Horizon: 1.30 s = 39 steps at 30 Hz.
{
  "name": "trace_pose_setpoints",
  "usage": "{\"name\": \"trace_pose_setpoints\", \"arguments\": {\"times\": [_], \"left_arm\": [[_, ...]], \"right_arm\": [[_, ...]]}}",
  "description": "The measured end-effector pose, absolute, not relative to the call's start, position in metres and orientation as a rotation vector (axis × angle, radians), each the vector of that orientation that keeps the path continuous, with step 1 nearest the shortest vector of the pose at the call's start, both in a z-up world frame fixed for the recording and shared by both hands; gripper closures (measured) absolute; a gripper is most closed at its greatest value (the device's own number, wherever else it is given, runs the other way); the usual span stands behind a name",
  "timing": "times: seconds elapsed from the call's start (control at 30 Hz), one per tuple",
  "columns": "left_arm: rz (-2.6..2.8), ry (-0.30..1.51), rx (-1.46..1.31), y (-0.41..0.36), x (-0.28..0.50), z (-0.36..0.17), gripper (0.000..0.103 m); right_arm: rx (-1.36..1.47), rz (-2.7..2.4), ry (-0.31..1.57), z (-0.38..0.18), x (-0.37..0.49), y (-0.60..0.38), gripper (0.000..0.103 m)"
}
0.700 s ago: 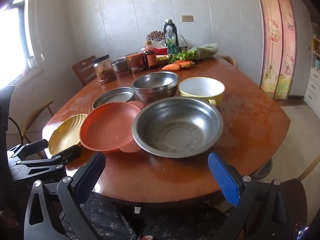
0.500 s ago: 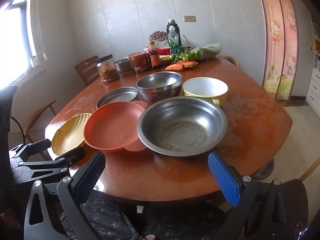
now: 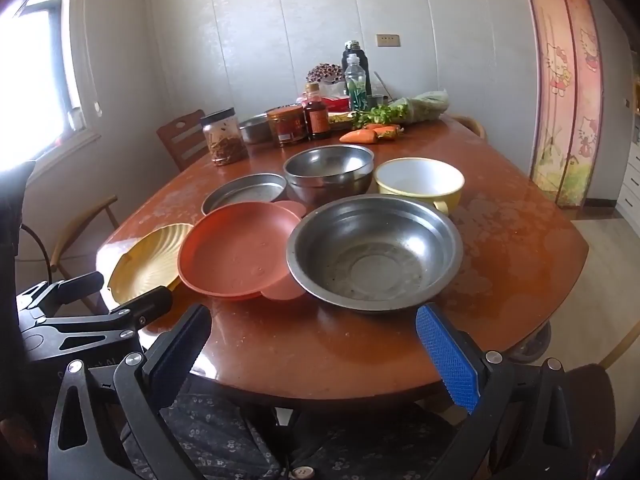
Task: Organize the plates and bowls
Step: 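Move the left gripper toward the yellow shell-shaped plate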
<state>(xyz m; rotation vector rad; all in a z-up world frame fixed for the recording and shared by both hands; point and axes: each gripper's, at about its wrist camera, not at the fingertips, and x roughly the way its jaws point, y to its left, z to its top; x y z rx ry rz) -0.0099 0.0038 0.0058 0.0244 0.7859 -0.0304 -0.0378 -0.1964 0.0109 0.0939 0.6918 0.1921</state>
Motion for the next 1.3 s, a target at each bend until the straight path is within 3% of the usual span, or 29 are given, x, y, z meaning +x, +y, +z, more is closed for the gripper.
{"name": "trace_pose_setpoints", "arguments": {"times": [1.3], "left_arm": [[-0.033,0.787,0.024,0.0041,-0.0125,0.0040,0.002]], "right_arm": [[0.093,0.223,0.711,0.0084,-0.0390,-0.1912,0.000]]}}
